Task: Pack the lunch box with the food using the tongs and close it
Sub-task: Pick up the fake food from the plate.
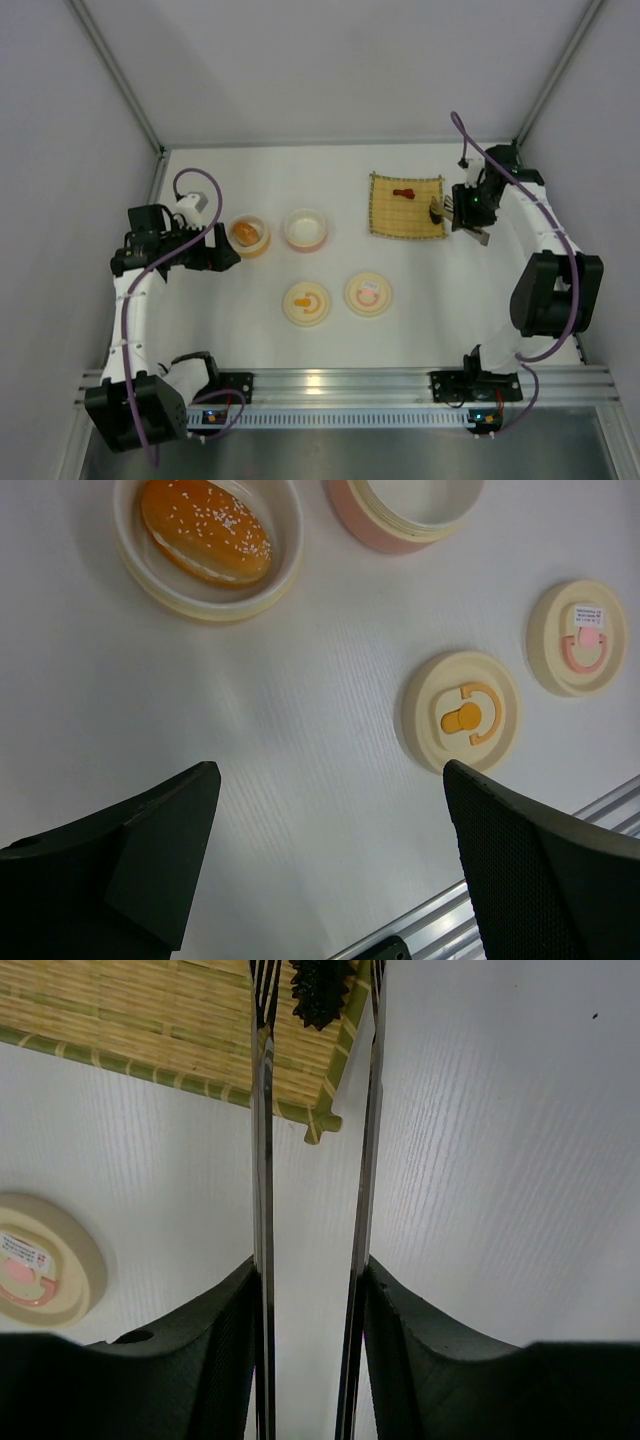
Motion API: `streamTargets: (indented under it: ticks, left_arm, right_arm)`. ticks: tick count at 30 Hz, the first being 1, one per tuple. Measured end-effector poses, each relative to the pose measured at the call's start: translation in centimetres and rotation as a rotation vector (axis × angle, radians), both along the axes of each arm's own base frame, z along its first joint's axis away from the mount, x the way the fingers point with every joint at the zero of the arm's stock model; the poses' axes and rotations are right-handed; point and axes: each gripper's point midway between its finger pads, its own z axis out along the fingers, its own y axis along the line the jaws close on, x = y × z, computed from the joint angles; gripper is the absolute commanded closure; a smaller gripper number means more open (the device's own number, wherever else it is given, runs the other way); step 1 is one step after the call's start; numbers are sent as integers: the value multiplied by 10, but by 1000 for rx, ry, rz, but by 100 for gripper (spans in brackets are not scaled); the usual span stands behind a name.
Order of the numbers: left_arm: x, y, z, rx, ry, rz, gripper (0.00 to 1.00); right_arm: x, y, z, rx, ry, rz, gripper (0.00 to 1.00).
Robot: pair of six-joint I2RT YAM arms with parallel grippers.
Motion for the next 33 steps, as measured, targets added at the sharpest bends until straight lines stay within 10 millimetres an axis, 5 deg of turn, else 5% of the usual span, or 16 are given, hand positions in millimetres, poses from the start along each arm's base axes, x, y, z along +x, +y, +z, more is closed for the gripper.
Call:
streamTargets:
  ticks: [33]
  left_arm:
    - [4,0,9,8,-31,-18,2]
  right_arm:
    - [10,7,-15,-48,12,-4,59]
